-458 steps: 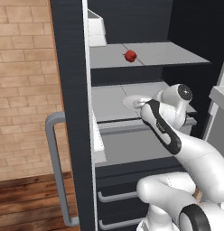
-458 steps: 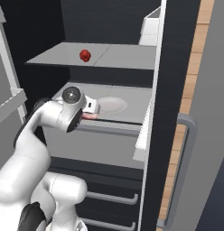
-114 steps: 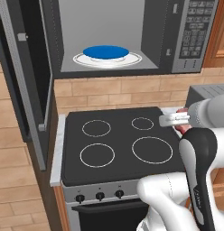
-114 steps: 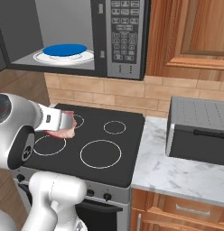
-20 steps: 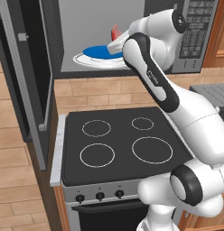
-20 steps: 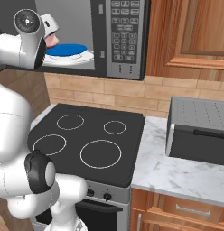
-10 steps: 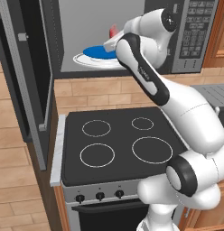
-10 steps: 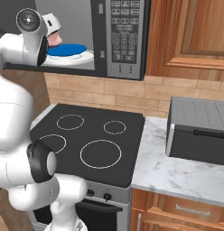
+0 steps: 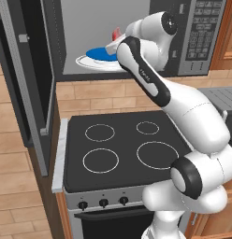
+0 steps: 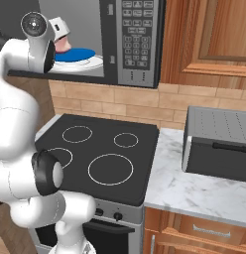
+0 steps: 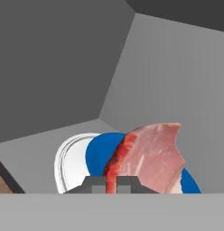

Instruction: Transport the steak from the fridge to the microwave and turn on the microwave.

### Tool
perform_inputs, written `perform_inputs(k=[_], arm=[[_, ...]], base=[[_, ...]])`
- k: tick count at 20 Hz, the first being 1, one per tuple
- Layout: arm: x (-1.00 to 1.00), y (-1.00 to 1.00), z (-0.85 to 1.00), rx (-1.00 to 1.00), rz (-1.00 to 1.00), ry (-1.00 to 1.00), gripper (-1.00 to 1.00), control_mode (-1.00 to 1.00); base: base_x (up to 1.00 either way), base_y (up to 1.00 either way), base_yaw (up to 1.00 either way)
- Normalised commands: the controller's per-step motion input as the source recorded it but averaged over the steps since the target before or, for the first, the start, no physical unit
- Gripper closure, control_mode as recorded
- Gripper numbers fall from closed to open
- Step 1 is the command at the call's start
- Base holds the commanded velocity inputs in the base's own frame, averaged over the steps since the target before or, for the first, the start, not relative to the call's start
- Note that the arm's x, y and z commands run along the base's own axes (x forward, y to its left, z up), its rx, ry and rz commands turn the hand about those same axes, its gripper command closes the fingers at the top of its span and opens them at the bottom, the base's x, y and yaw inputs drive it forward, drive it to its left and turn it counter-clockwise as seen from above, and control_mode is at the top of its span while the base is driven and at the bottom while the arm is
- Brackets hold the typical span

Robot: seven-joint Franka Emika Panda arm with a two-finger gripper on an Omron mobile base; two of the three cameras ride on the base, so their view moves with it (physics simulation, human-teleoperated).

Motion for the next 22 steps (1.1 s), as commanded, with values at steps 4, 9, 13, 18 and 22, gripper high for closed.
perform_inputs(k=[4,9,13,18,22], arm=[[0.21,0.01,-0.06,0.00,-0.01,0.00,1.00,-1.00],[0.27,0.03,0.00,0.00,-0.01,0.00,1.00,-1.00],[0.28,0.08,0.00,0.00,-0.03,0.00,1.00,-1.00],[0.25,0.09,-0.01,0.00,-0.04,0.00,1.00,-1.00],[0.25,0.10,-0.01,0.00,-0.04,0.00,1.00,-1.00]], base=[[0.00,0.00,0.00],[0.00,0.00,0.00],[0.00,0.00,0.00],[0.00,0.00,0.00],[0.00,0.00,0.00]])
